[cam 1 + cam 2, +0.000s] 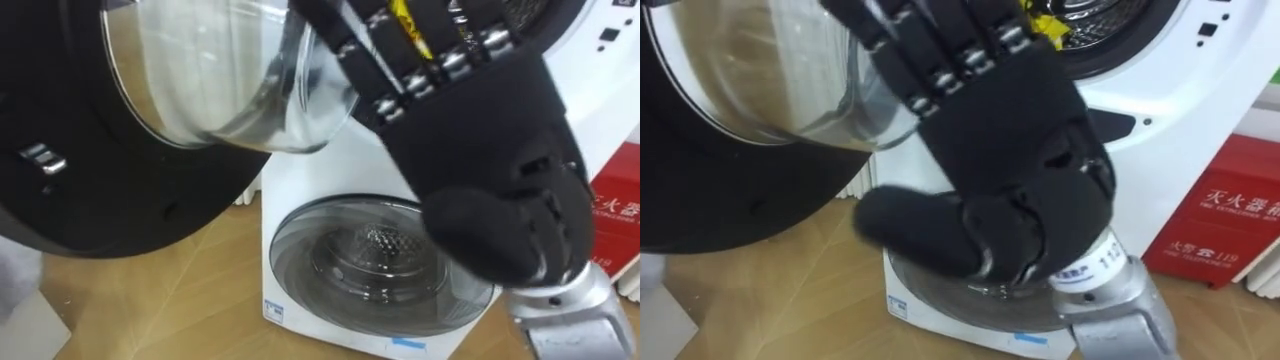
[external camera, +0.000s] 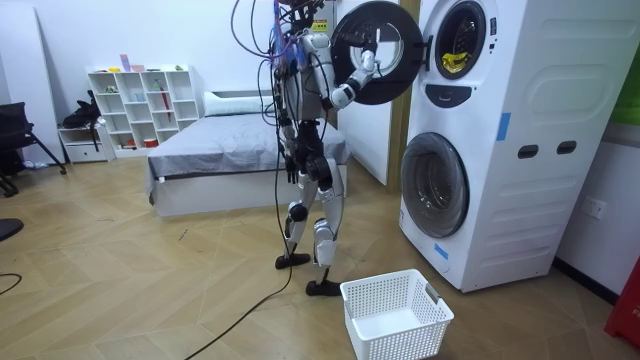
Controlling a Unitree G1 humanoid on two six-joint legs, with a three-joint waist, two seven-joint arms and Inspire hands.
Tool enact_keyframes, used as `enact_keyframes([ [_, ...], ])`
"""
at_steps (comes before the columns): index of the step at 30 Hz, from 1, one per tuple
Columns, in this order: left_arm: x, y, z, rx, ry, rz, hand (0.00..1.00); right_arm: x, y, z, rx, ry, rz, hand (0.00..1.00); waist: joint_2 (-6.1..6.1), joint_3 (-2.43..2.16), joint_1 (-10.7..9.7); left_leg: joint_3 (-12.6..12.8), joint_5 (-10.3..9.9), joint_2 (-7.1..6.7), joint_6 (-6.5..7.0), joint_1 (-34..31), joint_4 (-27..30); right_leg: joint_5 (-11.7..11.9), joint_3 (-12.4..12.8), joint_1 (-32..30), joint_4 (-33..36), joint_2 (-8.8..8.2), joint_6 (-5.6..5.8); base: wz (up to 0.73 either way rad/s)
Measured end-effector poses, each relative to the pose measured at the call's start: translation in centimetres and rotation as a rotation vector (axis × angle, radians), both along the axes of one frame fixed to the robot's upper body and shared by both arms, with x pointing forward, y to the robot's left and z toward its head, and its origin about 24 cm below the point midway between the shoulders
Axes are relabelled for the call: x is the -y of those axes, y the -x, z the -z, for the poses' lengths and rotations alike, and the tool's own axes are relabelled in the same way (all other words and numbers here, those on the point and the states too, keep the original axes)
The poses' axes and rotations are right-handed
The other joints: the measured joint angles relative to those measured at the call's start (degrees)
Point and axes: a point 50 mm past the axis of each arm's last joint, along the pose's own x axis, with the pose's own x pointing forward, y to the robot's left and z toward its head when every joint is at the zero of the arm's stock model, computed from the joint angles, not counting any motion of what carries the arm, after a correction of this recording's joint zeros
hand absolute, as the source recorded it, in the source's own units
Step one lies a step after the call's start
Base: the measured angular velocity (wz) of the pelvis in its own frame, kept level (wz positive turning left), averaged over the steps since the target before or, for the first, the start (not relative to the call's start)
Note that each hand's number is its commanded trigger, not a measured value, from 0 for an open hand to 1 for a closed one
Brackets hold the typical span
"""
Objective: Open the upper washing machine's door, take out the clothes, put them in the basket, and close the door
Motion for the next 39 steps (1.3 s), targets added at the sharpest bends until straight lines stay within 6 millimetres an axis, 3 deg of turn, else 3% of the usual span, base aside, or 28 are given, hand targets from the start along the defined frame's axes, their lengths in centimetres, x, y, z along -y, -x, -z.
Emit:
enact_keyframes([
  [4, -0.1, 0.3, 0.0, -0.007, -0.009, -0.02, 0.0, 1.3, -1.3, 1.7, -0.078, 0.139, 0.209, 0.0, 0.22, 0.11, -1.53, 0.1, 0.0, 0.0, 0.01, 0.02, 0.02, 0.01, 0.04, -0.06, 0.08, 0.02, -0.01, -0.01],
  [9, -0.2, -1.3, -0.1, 0.03, -0.012, -0.015, 0.0, 2.2, -2.9, 4.3, -0.195, 0.354, 0.472, 0.0, 0.59, 0.07, -1.82, 0.16, 0.0, 0.04, 0.01, -0.09, -0.04, 0.03, -0.01, -0.11, 0.0, 0.09, -0.03, 0.0],
  [13, -0.1, -1.1, -0.1, 0.02, -0.014, 0.002, 0.0, 2.5, -3.4, 4.4, -0.199, 0.433, 0.59, 0.0, 0.68, -0.34, -1.19, 0.85, 0.04, 0.13, 0.0, 0.25, 0.29, 0.03, 0.23, -0.06, 0.1, 0.17, -0.02, -0.06],
  [17, -0.1, -0.1, 0.0, -0.021, -0.018, 0.002, 0.0, 2.7, -4.0, 4.6, -0.217, 0.479, 0.69, 0.0, 0.66, -0.31, -0.77, 1.86, 0.03, 0.44, -0.01, 2.15, 0.92, -0.1, 1.36, 1.76, 0.05, 0.52, 0.01, -0.09],
  [19, -0.1, 0.1, 0.0, -0.027, -0.022, -0.001, 0.0, 2.8, -4.3, 4.3, -0.215, 0.477, 0.714, 0.0, 0.18, -0.02, -0.76, 1.92, 0.02, 0.41, -0.02, 2.04, 1.73, -0.6, 1.46, 1.81, 0.5, 0.45, -0.17, -0.02],
  [20, -0.2, 0.1, 0.0, -0.024, -0.032, -0.002, 0.0, 2.8, -4.5, 4.2, -0.213, 0.489, 0.742, 0.0, -0.25, 0.26, -0.65, 2.01, -0.05, 0.41, -0.13, 1.64, 2.8, -1.19, 1.5, 1.56, 1.4, 0.33, -0.42, 0.0],
  [22, -0.4, 0.0, -0.1, -0.021, -0.041, -0.001, 0.0, 2.9, -4.6, 4.3, -0.226, 0.484, 0.764, 0.0, -1.26, 0.15, -0.38, 2.87, -0.63, 0.85, -1.0, 0.27, 5.44, -2.82, 1.92, 0.65, 3.21, 0.43, -0.96, 0.02],
  [24, -0.8, 0.1, -0.2, -0.025, -0.049, 0.002, 0.0, 2.9, -4.9, 4.2, -0.234, 0.477, 0.786, 0.0, -2.17, 0.45, 0.61, 3.12, -1.76, 1.87, -1.8, -2.1, 13.08, -5.39, 3.55, 0.13, 5.66, 1.08, -1.96, -0.08],
  [28, -0.7, 1.6, -0.2, -0.062, -0.042, -0.008, 0.0, 2.3, -5.6, 3.5, -0.22, 0.466, 0.831, 0.0, -1.15, 0.61, 1.29, 0.17, -1.77, 3.56, -1.53, -6.86, 26.02, -7.33, 4.16, 1.46, 7.97, 2.12, -4.13, -0.04],
  [29, -0.6, 2.0, -0.1, -0.076, -0.037, -0.011, 0.0, 2.3, -5.8, 3.2, -0.215, 0.452, 0.848, 0.0, -0.91, 0.54, 1.28, -1.78, -2.09, 3.1, -1.33, -9.2, 28.83, -7.96, 4.69, 1.69, 8.23, 2.59, -4.48, 0.18],
  [31, -0.2, 2.3, 0.0, -0.092, -0.023, -0.014, 0.0, 2.6, -6.2, 3.2, -0.228, 0.445, 0.873, 0.0, -0.85, 0.63, 1.12, -1.7, -2.27, 1.38, -1.19, -13.51, 27.89, -8.52, 4.96, 2.39, 8.16, 2.5, -4.75, 0.15],
  [33, -0.1, 3.0, 0.0, -0.109, -0.016, -0.013, 0.0, 2.7, -6.4, 3.5, -0.25, 0.45, 0.882, 0.0, -1.02, 0.55, 2.42, -1.05, -0.68, -1.32, -0.66, -18.24, 20.77, -9.48, 5.23, 3.14, 8.1, 2.24, -4.73, -0.13],
  [34, -0.1, 3.2, 0.0, -0.115, -0.017, -0.015, 0.0, 2.6, -6.4, 3.5, -0.25, 0.451, 0.879, 0.0, -0.97, 0.54, 2.73, -1.1, 0.96, -1.77, -0.24, -19.18, 18.08, -9.78, 5.46, 3.26, 8.19, 2.24, -4.66, -0.35],
  [36, -0.2, 4.3, -0.2, -0.139, -0.02, -0.024, 0.0, 2.4, -6.4, 3.6, -0.255, 0.448, 0.873, 0.0, -1.8, 0.07, 3.49, -1.0, 8.14, -1.95, 0.11, -20.36, 11.87, -10.53, 6.1, 4.79, 7.62, 1.94, -4.66, -0.29],
  [37, -0.3, 4.3, -0.2, -0.139, -0.021, -0.024, 0.0, 2.5, -6.4, 3.6, -0.255, 0.447, 0.878, 0.0, -2.2, 0.07, 3.27, -0.99, 9.54, -2.1, 0.1, -20.22, 10.85, -10.54, 6.34, 5.11, 7.4, 1.92, -4.78, 0.17],
  [38, -0.3, 4.2, -0.2, -0.136, -0.016, -0.024, 0.0, 2.6, -6.4, 3.5, -0.255, 0.449, 0.895, 0.0, -2.95, -0.09, 2.64, -0.91, 10.65, -2.75, 0.75, -20.18, 9.89, -10.64, 6.63, 5.33, 7.05, 1.63, -4.15, 0.16],
  [39, -0.2, 4.0, -0.2, -0.125, -0.004, -0.023, 0.0, 2.8, -6.4, 3.5, -0.257, 0.451, 0.904, 0.0, -3.11, -0.08, 3.08, -0.1, 10.78, -2.88, 1.01, -20.21, 9.81, -10.65, 8.05, 5.64, 6.07, 1.59, -3.87, 0.08],
])
